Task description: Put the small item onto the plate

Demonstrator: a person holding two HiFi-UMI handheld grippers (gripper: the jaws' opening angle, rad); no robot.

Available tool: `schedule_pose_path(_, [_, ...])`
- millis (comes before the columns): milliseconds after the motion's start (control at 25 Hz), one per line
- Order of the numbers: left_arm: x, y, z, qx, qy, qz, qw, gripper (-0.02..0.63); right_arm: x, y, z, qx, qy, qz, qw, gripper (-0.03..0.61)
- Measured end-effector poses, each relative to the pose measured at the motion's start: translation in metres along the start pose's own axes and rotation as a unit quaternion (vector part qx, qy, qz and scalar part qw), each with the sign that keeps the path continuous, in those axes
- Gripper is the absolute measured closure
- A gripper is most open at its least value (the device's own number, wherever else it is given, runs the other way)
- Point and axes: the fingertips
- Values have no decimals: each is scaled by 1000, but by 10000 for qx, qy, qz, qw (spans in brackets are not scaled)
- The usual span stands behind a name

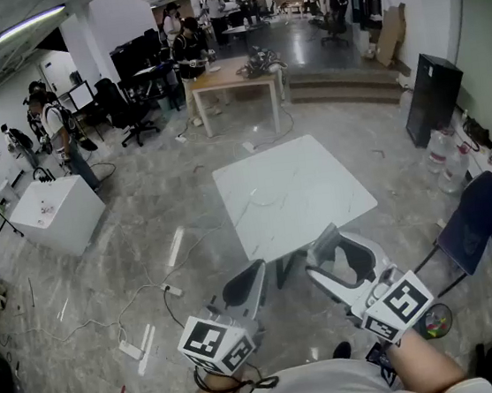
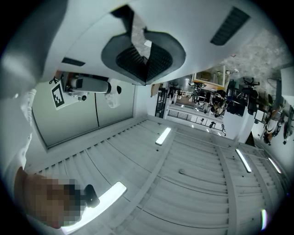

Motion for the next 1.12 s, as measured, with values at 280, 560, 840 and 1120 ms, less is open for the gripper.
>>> schedule_pose_path(280, [1,-1,7,6,11,-34,10000,609,-5,6,0,-21,17,64,10000,291])
schedule_pose_path(560, [-11,-6,16,21,-94,-55,9999,609,-11,11,2,-29,-13,84,10000,291])
schedule_pose_path(840, [-6,-11,38,95,-144,-23,9998,609,-9,30,2,-76,-19,101,9999,293])
schedule_pose_path(1120, [-18,19,53,211,-181,25,9996,609,-21,44,-32,-21,58,151,9999,293])
Point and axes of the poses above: the fingertips, and each gripper's own axes: y forward along the fingers, z to its left, x out of its top, and after that the axes turned 8 degrees about -x, right-handed
